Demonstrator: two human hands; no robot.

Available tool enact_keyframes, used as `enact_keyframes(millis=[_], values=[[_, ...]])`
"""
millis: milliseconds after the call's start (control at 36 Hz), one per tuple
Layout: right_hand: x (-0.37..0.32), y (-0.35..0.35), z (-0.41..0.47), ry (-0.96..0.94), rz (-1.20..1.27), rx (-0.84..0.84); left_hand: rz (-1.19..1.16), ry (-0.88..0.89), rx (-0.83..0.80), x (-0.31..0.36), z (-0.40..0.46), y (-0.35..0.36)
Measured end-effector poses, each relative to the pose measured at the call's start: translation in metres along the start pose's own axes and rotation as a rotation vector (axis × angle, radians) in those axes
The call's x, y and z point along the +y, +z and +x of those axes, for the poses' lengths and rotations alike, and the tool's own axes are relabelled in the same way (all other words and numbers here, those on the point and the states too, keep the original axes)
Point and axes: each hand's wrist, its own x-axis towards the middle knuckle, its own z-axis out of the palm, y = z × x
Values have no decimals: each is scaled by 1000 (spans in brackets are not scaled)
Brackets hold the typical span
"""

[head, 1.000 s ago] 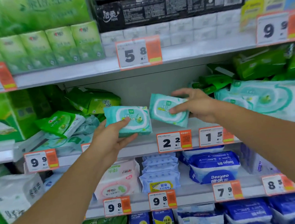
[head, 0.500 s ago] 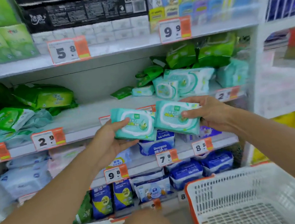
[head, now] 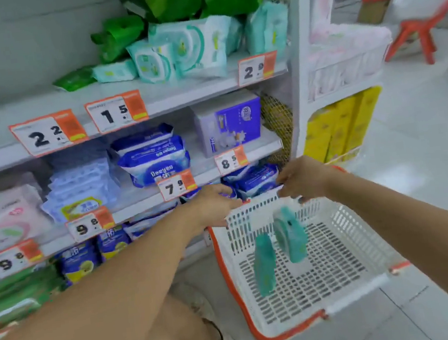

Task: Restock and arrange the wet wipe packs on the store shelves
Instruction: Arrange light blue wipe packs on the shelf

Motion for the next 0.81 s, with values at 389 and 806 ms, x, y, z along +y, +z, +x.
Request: enact_keyframes(millis=[389,806], values=[[-233,-55,79,-564,-137,536,1090,310,606,143,31,-193],[-261,-50,149,-252,493,525,1213,100,362,124,50,-232]])
